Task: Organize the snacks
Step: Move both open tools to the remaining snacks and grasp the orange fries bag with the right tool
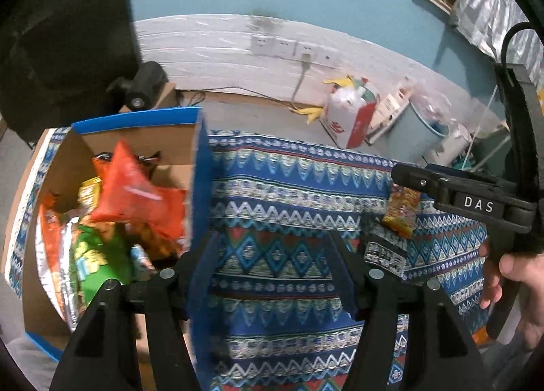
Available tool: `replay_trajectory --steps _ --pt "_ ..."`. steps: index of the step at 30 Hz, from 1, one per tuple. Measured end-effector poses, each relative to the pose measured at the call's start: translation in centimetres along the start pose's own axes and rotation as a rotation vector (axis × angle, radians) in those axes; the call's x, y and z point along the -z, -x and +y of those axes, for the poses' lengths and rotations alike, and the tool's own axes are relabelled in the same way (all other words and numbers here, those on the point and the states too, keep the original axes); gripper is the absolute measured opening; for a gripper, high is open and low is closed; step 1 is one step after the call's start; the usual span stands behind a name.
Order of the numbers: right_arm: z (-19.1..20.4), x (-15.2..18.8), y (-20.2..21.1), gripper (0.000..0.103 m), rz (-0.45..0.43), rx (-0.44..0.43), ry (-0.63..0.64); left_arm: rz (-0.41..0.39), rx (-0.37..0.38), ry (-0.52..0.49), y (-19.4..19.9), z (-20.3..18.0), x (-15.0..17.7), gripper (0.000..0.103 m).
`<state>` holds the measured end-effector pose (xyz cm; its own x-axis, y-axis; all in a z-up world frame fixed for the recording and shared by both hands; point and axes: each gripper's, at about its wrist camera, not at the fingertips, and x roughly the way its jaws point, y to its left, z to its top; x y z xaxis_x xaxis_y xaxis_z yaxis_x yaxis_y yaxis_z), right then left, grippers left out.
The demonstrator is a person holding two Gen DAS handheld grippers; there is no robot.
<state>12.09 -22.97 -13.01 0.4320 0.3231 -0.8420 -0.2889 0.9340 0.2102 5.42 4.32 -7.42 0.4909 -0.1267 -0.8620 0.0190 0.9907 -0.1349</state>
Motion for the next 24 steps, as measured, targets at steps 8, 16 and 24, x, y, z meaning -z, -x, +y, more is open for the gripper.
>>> replay_trajectory --steps 8,16,24 --pt "-4.4 1.2 -0.8 0.074 0.027 0.038 -0.057 0.046 -0.014 -0.068 -2.6 -3.2 -0.3 0.070" --pt "-8.1 2.4 -4.3 0.074 0.108 0.100 -0.118 0.124 -0.049 -0.134 -6.8 -5.7 -0.3 0.076" --pt "-10.3 3.2 -8.1 0.074 0.186 0.150 -0.184 0.221 -0.058 -0.141 -10.8 -6.5 0.1 0.076"
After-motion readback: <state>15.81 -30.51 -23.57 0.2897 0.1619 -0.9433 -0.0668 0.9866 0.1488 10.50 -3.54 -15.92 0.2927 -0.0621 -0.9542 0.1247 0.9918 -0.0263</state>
